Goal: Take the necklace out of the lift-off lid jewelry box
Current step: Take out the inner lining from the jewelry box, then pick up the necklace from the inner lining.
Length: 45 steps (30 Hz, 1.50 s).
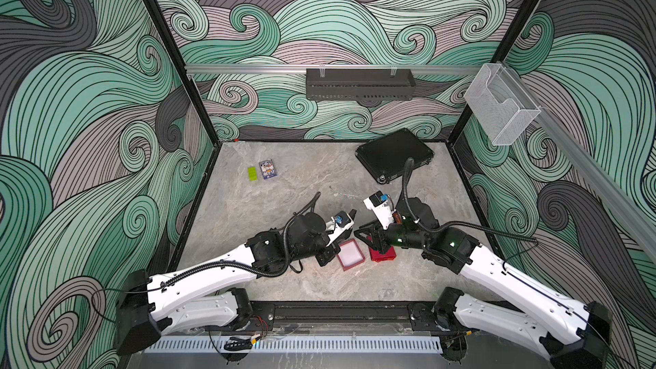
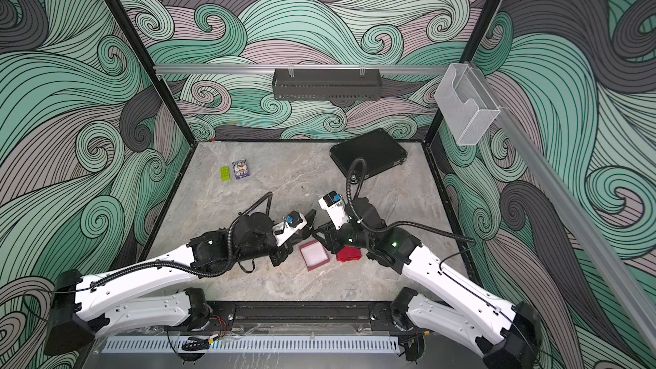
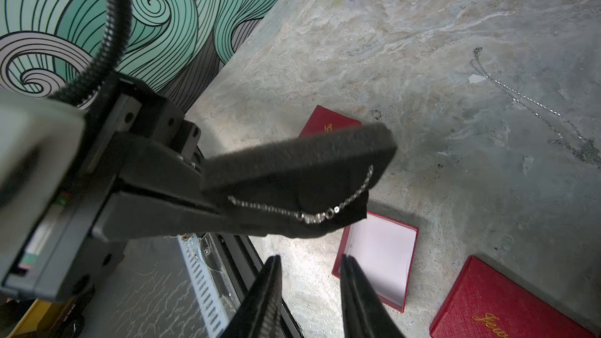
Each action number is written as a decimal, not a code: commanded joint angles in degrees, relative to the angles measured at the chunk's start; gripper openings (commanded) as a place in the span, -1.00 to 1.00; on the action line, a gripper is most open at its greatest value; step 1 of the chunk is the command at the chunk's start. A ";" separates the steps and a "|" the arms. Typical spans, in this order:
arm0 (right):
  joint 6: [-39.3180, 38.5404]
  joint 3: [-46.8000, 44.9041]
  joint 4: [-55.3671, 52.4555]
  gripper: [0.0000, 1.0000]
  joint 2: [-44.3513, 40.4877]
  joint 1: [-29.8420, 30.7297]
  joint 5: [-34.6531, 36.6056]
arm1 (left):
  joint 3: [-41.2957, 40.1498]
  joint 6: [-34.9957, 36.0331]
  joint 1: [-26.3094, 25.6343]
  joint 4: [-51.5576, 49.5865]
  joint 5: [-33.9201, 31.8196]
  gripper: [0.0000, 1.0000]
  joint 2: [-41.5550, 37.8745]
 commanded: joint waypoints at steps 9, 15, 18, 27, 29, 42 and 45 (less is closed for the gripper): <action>-2.16 -0.22 3.78 -0.26 -3.55 -0.25 -3.12 | 6.30 11.46 -6.76 -2.94 -20.46 -1.00 0.40; -2.79 -1.17 5.07 -0.17 -5.17 -0.25 -3.42 | 7.66 13.90 -9.39 -3.67 -25.19 -1.00 2.48; -3.23 -1.39 5.08 -0.12 -4.74 -0.25 -2.79 | 8.47 14.66 -10.61 -3.35 -27.13 -1.00 3.12; -3.74 -3.22 7.82 -0.11 -6.35 -0.26 0.21 | 10.27 16.60 -13.23 -3.29 -29.39 -1.00 3.68; -3.41 -4.25 9.52 -0.13 -7.48 -0.34 1.05 | 10.43 16.58 -13.54 -3.31 -28.90 -1.00 3.50; -2.60 -7.33 14.81 -0.23 -11.80 -0.43 -1.12 | 11.18 16.20 -14.65 -3.42 -27.40 -1.00 3.59; -2.86 -7.52 14.82 -0.23 -11.68 -0.43 -1.07 | 11.47 16.23 -14.96 -3.55 -27.40 -1.00 3.68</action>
